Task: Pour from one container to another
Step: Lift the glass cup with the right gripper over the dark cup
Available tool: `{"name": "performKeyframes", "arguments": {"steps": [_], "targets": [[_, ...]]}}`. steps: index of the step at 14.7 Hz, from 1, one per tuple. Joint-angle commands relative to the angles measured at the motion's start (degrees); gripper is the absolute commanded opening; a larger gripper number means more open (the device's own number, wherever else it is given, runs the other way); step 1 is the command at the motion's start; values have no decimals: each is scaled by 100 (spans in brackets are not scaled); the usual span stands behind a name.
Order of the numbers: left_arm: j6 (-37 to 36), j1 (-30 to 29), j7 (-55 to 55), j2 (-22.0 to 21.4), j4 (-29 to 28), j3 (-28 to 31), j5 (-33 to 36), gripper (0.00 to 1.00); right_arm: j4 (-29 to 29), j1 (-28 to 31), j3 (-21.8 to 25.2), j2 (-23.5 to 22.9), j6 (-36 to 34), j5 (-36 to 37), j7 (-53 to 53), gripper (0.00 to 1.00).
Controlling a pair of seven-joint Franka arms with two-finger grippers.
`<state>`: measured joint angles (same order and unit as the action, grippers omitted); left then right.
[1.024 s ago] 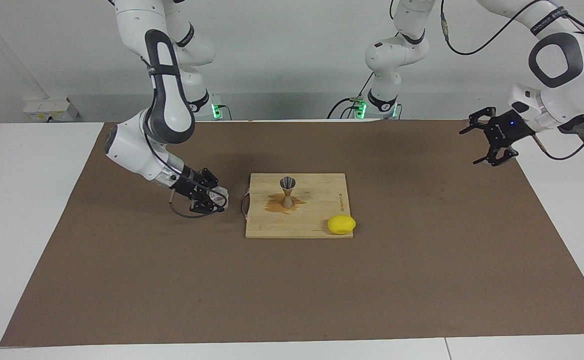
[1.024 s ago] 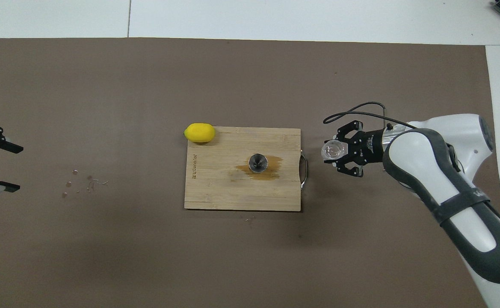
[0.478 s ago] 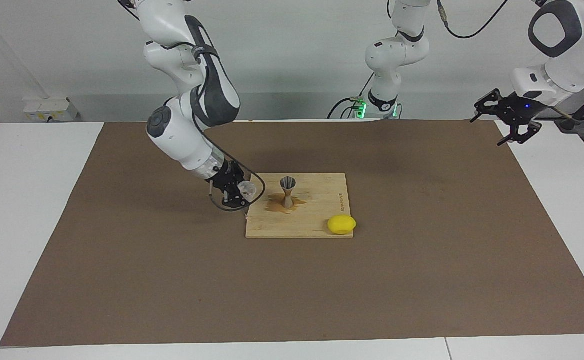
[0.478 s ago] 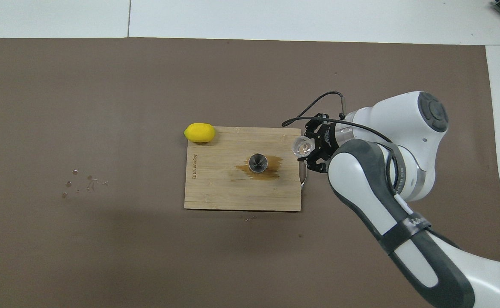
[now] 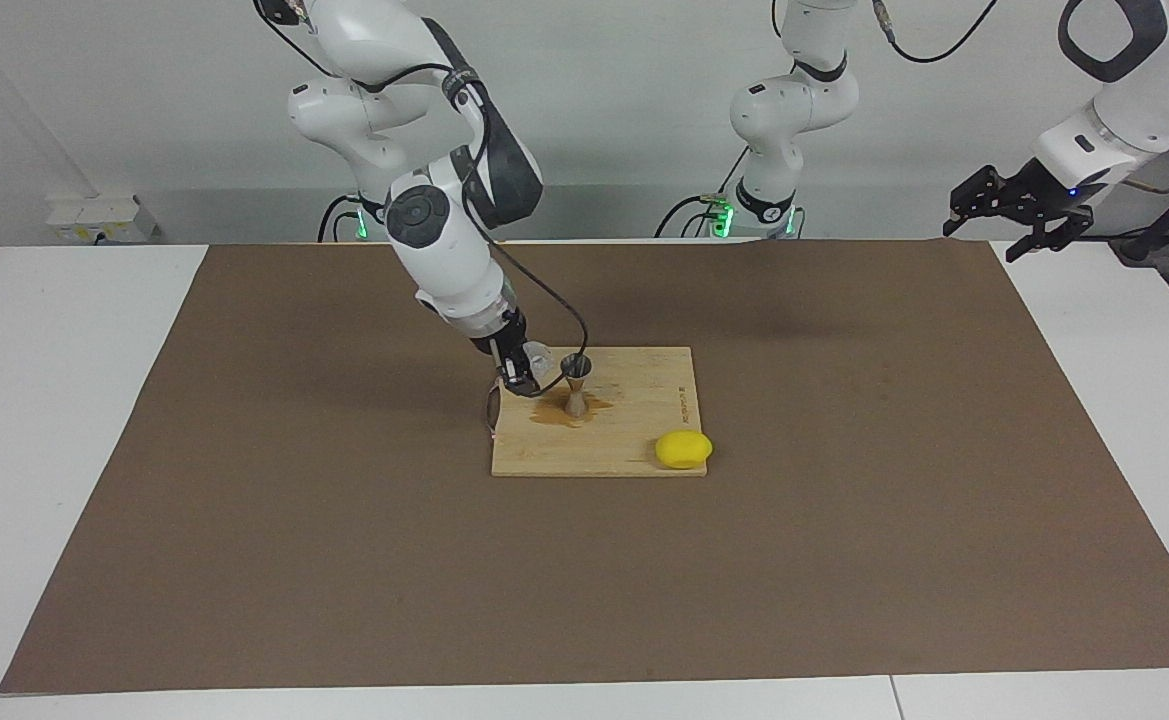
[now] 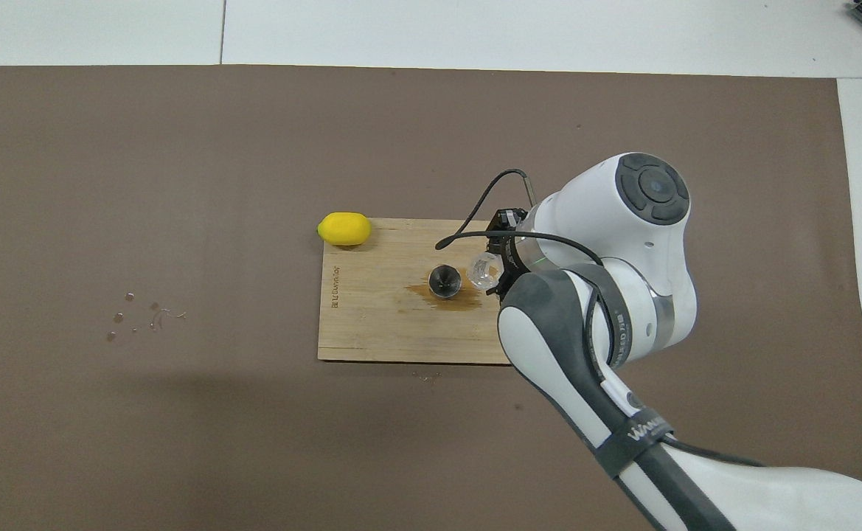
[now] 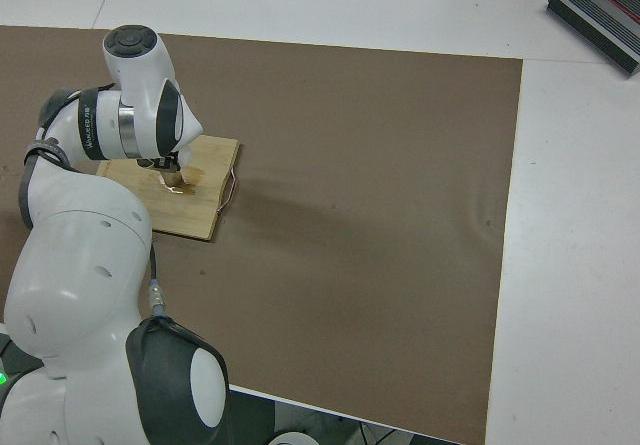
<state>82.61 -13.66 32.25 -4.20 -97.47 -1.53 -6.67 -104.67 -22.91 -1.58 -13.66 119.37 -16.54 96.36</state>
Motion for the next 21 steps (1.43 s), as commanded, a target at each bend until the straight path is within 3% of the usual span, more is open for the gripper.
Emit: {"name": "performKeyframes", "arguments": {"steps": [1,5,6,9,21], "targets": [[-61,135,-605,-90,-26,47,131,100,578,-82,9,-260,-369,527,312,0],[369,118,-746,-90,0,56,174,100,597,-301,18,-260,-458,819,357,0],[483,162,-903,-64,17,30,453,100,589,-362,9,-260,-467,959,357,0],[809,899,-1832,-37,26,-23,886,100,615,-451,9,-260,-537,1390,357,0],[880,944,-2310,-29,132,-58,816,100,632,-644,-9,-252,-502,1830,366,0]]}}
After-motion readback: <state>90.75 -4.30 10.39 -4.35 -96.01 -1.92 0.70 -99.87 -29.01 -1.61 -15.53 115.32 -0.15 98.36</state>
